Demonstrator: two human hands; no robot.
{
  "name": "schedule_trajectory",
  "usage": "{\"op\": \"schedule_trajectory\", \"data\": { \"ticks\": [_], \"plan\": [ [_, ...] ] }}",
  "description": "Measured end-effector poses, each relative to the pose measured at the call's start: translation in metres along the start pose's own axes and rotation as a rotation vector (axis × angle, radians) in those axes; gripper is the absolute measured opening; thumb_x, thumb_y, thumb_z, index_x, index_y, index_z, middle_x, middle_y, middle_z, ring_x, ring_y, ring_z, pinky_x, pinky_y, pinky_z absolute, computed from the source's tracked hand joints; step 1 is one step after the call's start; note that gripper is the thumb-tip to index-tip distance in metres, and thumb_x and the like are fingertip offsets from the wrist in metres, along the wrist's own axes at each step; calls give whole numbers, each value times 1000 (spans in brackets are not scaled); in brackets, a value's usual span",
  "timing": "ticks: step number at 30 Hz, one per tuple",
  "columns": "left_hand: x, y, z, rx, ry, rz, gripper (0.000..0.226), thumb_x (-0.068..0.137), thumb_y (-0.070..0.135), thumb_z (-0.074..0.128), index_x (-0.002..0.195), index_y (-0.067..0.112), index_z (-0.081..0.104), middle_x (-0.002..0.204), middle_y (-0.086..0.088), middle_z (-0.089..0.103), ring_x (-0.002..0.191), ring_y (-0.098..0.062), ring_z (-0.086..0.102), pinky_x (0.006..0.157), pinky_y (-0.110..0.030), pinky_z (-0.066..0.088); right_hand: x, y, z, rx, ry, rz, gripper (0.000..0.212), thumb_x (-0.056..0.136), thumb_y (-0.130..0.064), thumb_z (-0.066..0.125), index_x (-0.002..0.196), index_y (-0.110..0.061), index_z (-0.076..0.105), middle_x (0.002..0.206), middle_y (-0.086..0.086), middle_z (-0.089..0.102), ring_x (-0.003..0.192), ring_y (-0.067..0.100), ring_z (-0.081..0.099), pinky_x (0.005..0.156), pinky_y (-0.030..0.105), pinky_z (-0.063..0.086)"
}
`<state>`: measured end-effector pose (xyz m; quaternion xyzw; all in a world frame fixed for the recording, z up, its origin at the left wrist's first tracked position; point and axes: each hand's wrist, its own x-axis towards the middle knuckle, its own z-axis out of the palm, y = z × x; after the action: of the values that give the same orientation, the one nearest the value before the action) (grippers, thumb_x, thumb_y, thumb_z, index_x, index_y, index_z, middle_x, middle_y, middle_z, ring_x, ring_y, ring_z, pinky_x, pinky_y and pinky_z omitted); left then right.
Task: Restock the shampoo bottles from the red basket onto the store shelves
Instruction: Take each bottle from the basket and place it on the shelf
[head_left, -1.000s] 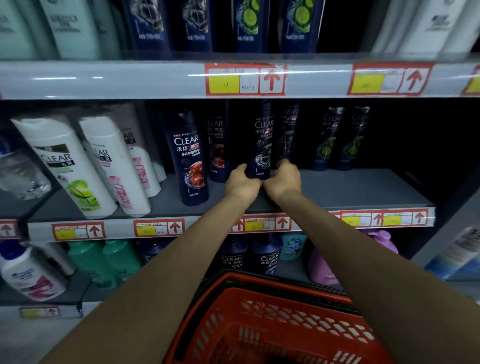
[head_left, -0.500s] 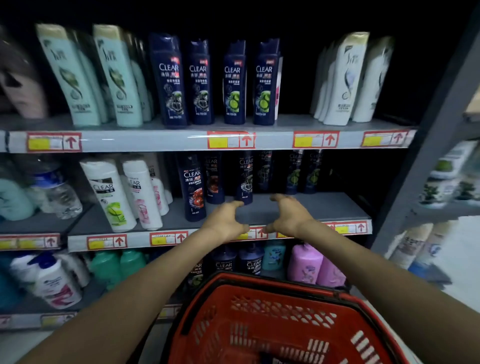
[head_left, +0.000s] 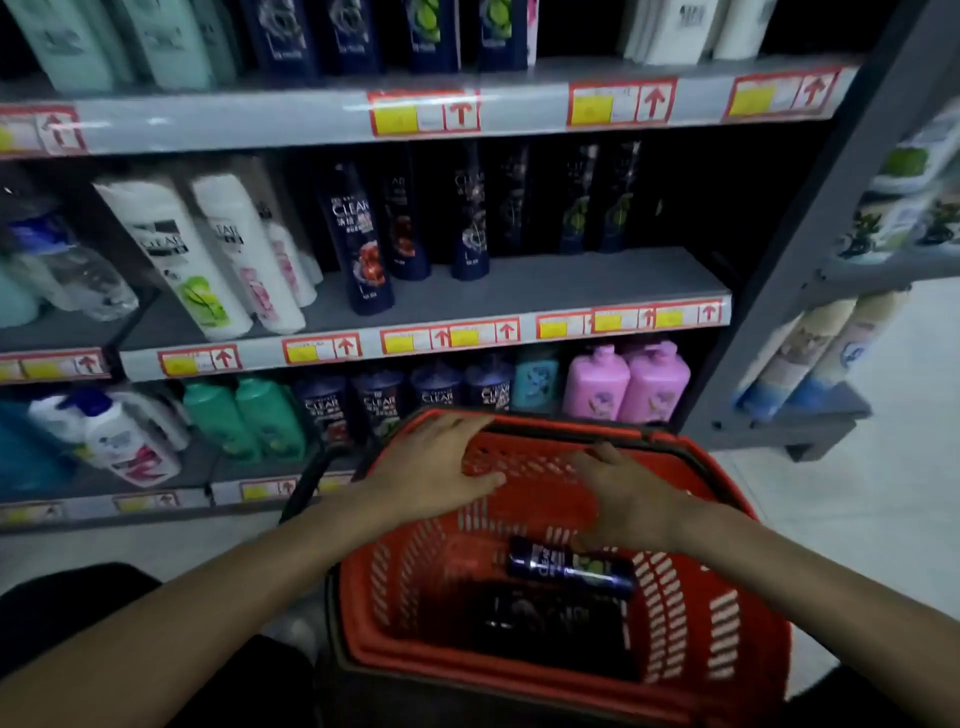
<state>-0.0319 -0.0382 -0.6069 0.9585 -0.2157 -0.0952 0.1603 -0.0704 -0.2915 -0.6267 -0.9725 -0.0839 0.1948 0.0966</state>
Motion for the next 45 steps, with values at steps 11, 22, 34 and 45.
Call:
{"op": "schedule_trajectory", "data": {
  "ticks": [11,22,34,45],
  "plan": [
    [24,-4,154,166,-507,98,85,93,58,62,162,31,22,159,-2,35,142,-26,44,110,-39,45,-39,60,124,-283,-413,-70,77,88,-15,68,156,-19,33,152,14,43,132,35,53,101,39,52],
    [53,13,250,452,-853,218,80,93,47,70,158,18,32,142,-9,53,126,-31,58,100,-43,52,-35,72,144,-334,-472,-127,44,100,-15,51,144,-16,46,142,14,52,129,34,55,102,41,50],
    [65,19,261,520,-837,143,31,86,46,77,94,18,67,92,0,67,85,-20,67,64,-31,47,-34,78,144,-330,-545,-146,41,102,-10,52,143,-14,49,136,12,58,121,29,60,97,39,53],
    [54,-12,161,-45,-731,-230,86,70,59,87,135,9,61,132,-6,64,127,-28,59,97,-26,46,-17,41,97,-365,-383,5,71,95,-17,65,155,-14,28,142,9,55,123,31,61,94,40,55]
  ]
}}
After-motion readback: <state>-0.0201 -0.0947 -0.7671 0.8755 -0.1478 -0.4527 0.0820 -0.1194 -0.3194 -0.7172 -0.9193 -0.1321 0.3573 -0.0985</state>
